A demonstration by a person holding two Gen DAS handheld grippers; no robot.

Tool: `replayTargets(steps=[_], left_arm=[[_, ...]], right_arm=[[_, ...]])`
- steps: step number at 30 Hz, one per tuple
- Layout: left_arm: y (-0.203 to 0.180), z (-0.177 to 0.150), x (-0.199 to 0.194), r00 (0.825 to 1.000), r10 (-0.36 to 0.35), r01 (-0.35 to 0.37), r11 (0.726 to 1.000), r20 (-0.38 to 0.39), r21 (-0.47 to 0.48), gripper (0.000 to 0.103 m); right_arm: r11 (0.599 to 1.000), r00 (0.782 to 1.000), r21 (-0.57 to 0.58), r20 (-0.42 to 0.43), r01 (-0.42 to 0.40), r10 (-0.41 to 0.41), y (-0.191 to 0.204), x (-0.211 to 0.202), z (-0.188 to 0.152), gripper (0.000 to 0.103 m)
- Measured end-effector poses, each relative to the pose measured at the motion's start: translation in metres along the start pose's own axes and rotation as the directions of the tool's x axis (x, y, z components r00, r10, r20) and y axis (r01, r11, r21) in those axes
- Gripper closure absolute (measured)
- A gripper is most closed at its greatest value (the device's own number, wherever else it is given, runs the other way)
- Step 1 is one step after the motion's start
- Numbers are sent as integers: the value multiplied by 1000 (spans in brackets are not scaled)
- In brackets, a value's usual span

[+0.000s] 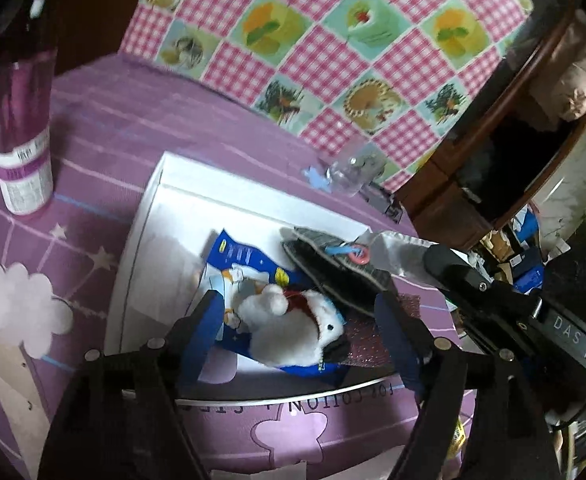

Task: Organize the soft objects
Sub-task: 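Lower the plush dog into the box and open the left tool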

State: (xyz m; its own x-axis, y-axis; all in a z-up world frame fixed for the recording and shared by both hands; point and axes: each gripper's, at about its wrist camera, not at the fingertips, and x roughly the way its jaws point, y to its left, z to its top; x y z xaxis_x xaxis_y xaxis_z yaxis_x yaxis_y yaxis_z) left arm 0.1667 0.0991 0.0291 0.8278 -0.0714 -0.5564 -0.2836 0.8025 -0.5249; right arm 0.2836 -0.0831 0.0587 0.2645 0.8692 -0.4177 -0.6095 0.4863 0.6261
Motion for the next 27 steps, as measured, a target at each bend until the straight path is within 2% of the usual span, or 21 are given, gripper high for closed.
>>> replayTargets(steps=[2,6,12,14,18,19,24,27], left_arm=[[-4,1,-4,999,18,-19,1000,26,20,25],[-10,0,-9,992,108,-112,992,68,58,25],[-11,-2,-11,990,120,-125,990,74,68,25],[-11,-2,-11,989,128,-133,989,75,67,25],[-10,-2,-10,986,145,-150,987,76,60,25],[-11,-2,-10,985,154,-159,985,78,66,25],[-14,-4,-7,979,199,-202,976,48,84,25],[-17,-5,-9,977,203,-208,974,63,93,25]], right_arm=[[1000,1000,-6,1,-24,24,1,0,0,96],[1000,1000,-8,-18,8,-8,-2,4,0,96],[994,992,26,-68,107,-105,-16,13,-1,95],[989,988,49,-85,137,-133,-20,16,-1,90],[981,983,85,-83,173,-166,-27,13,0,55],[980,983,85,-72,177,-172,-27,11,1,51],[975,975,38,-47,221,-219,-17,3,4,47],[956,956,-21,-30,292,-293,-8,2,5,47]])
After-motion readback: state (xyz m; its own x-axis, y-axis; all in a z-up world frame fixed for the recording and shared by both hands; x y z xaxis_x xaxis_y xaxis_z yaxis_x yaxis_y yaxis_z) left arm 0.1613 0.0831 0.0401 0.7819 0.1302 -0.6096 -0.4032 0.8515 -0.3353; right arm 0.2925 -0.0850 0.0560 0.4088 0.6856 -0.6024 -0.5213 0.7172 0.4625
